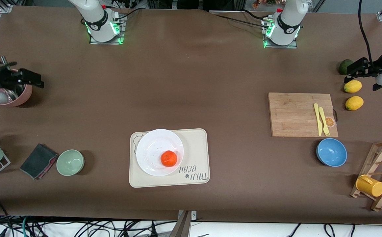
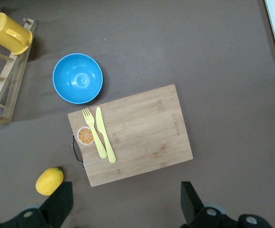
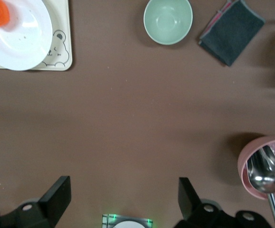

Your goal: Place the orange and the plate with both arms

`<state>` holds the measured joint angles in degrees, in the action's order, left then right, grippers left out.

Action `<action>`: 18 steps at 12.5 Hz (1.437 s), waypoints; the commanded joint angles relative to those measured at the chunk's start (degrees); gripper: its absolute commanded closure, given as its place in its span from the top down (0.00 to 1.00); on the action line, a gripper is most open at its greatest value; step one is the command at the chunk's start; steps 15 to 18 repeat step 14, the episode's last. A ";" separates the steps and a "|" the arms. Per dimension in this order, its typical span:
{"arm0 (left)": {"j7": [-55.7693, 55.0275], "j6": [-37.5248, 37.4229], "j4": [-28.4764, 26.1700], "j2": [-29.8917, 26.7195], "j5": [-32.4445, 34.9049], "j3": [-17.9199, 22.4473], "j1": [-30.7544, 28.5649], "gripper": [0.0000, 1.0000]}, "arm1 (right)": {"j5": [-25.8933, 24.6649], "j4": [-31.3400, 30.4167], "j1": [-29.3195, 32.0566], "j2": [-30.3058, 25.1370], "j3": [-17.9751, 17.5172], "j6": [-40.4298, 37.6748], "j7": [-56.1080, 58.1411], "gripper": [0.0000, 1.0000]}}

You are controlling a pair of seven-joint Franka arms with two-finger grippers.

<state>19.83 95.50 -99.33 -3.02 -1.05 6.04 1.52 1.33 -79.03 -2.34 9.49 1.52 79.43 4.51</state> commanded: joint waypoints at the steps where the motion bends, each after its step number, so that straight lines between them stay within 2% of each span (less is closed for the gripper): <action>1: 0.48 0.30 0.01 -0.06 0.53 -0.24 -0.29 1.00 | -1.15 -15.32 -0.30 -9.99 -0.20 7.46 -1.08 1.00; 2: 0.48 0.30 0.01 0.03 0.53 -0.24 -0.21 1.00 | -1.15 -18.50 -0.30 -11.85 -0.20 9.67 -1.25 1.00; 3: 0.48 0.30 0.01 0.03 0.53 -0.24 -0.29 1.00 | -1.07 -18.53 -0.30 -11.60 -0.20 9.34 -1.17 1.00; 6: 0.48 0.30 0.01 0.12 0.53 -0.24 -0.21 1.00 | -2.46 -14.85 -0.12 -9.41 -0.11 5.83 -0.64 1.00; 9: 0.48 0.30 0.01 0.21 0.53 -0.24 -0.21 1.00 | -2.39 -13.00 0.32 -8.09 0.06 6.26 -0.38 1.00; 11: 0.48 0.30 0.10 0.21 0.53 -0.24 -0.21 1.00 | -0.81 -12.90 0.85 -8.09 0.50 7.31 -0.38 1.00; 18: 0.39 0.22 0.10 0.21 0.53 -0.24 -0.21 1.00 | -0.89 -12.90 0.76 -8.00 0.50 8.46 -0.46 1.00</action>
